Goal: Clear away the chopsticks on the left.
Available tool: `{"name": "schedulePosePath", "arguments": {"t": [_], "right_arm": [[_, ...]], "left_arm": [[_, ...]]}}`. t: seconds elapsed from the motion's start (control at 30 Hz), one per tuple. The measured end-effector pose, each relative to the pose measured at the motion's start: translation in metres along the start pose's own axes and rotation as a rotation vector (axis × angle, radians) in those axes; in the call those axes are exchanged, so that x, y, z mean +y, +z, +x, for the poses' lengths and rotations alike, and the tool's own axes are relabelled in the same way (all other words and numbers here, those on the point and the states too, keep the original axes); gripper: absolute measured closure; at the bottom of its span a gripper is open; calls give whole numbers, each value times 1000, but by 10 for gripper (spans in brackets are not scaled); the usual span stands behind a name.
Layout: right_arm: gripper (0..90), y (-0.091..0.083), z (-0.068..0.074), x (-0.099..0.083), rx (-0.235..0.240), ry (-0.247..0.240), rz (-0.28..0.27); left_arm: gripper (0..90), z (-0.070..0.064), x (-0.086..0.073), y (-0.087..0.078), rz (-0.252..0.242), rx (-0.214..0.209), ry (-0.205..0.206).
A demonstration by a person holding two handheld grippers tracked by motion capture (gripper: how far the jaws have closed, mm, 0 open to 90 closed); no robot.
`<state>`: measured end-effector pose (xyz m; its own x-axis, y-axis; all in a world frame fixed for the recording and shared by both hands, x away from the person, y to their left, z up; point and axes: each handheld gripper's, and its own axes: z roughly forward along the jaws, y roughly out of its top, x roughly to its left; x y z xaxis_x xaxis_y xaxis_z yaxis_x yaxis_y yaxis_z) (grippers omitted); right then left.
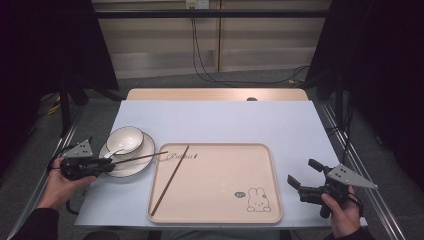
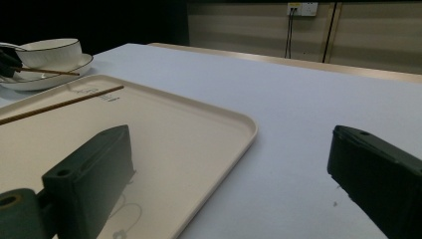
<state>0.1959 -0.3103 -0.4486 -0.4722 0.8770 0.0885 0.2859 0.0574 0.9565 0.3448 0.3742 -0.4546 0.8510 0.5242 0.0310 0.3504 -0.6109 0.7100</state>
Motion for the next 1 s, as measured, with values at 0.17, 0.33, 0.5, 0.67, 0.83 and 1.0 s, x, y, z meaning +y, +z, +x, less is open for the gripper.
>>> {"name": "schedulePosePath", "arguments": {"t": [0.17, 0.33, 0.5, 0.67, 0.83, 1.0], "right_arm": [[37, 0, 0, 0, 0, 2, -1], [37, 0, 0, 0, -1, 4, 1], [37, 0, 0, 0, -2, 2, 1], [39, 0, 0, 0, -3, 4, 1], [41, 0, 0, 0, -1, 4, 0], [41, 0, 0, 0, -2, 2, 0]], "left_arm": [[769, -1, 3, 0, 13, -27, 28], [820, -5, 4, 0, 15, -58, 46], [843, -8, 5, 0, 7, -84, 15], [844, -10, 8, -4, -1, -86, -18], [846, -14, 12, -7, 4, -108, -41], [846, -18, 16, -12, -18, -124, -69]]}}
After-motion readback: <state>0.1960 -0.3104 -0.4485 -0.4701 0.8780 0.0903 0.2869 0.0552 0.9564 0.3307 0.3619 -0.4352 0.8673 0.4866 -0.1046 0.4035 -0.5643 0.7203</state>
